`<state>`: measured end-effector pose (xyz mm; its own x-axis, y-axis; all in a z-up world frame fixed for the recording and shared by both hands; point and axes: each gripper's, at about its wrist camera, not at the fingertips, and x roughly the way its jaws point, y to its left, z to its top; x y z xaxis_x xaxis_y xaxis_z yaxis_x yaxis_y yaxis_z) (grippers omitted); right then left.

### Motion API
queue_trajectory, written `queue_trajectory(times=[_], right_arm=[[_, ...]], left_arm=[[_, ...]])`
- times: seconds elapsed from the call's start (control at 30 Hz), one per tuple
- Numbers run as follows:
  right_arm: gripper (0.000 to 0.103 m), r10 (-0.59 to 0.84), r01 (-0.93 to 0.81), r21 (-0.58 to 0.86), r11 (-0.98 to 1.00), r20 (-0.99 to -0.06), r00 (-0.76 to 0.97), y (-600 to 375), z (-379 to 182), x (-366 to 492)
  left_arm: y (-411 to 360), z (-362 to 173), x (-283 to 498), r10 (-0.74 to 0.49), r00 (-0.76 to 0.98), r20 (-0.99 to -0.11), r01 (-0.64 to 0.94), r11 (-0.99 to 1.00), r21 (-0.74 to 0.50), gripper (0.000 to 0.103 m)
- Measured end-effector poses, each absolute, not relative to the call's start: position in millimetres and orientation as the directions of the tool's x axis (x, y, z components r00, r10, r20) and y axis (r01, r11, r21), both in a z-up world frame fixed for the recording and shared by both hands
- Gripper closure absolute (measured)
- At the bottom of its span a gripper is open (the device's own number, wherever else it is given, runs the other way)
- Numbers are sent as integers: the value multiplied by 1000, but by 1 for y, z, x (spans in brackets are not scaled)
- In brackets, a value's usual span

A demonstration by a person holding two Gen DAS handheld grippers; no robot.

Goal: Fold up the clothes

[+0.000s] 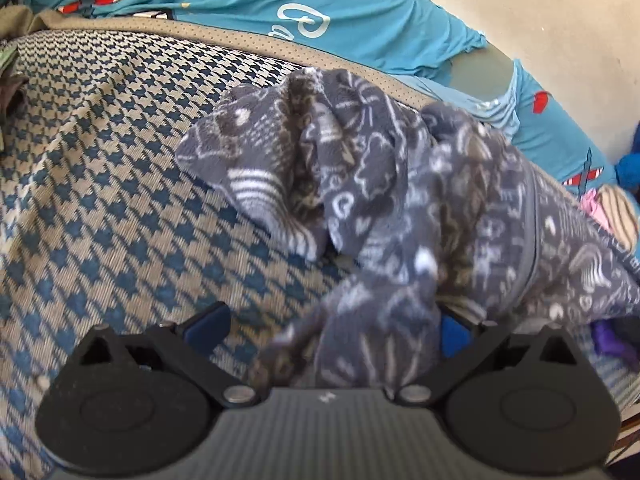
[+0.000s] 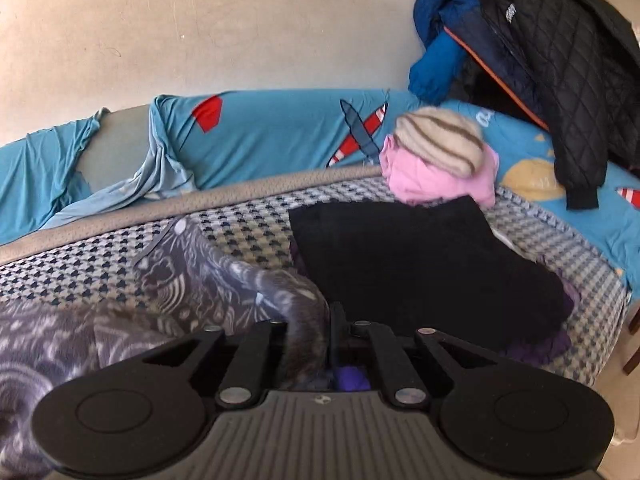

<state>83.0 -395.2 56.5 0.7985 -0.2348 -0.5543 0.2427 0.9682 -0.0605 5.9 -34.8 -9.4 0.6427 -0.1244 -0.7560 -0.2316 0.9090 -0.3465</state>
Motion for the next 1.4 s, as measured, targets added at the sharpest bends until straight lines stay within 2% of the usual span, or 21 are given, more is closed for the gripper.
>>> queue_trajectory(times=[0.07, 0.17, 0.27, 0.47, 0.57, 0.73, 1.0, 1.1, 1.23, 1.3, 1.4], right_arm=[[84, -221, 242, -35, 970, -551, 805, -397, 58, 74], [75, -214, 239, -18, 971, -515, 830, -396, 63, 59], [70, -207, 236, 3, 972, -468, 859, -394, 68, 44], [66, -217, 236, -7, 972, -426, 878, -387, 72, 29], [57, -204, 239, 16, 971, -472, 858, -390, 68, 28], [50, -125, 222, 105, 969, -564, 816, -399, 57, 22], [42, -112, 206, 104, 973, -566, 816, -398, 49, 3], [34, -121, 230, 114, 966, -585, 802, -397, 43, -5], [33, -50, 228, 204, 952, -634, 772, -404, 32, -8], [33, -63, 217, 184, 959, -607, 793, -400, 34, -13], [33, -69, 166, 149, 975, -505, 860, -392, 42, -23]], left_arm=[[-41, -8, 0, -109, 642, -759, -224, 920, -322, 0], [-47, -6, -6, -100, 644, -759, -217, 927, -307, 0], [-53, -4, -11, -89, 645, -759, -211, 934, -288, 0], [-57, -5, -20, -86, 646, -758, -205, 937, -282, 0], [-56, -5, -26, -92, 646, -757, -208, 934, -290, 0], [-54, -7, -33, -88, 646, -758, -207, 936, -285, 0], [-51, -13, -38, -82, 645, -760, -211, 936, -280, 0], [-51, -14, -39, -82, 645, -760, -211, 937, -280, 0], [-51, -15, -41, -81, 645, -760, -208, 938, -277, 0], [-51, -15, -42, -82, 645, -760, -208, 938, -278, 0], [-52, -15, -46, -85, 645, -759, -208, 937, -281, 0]])
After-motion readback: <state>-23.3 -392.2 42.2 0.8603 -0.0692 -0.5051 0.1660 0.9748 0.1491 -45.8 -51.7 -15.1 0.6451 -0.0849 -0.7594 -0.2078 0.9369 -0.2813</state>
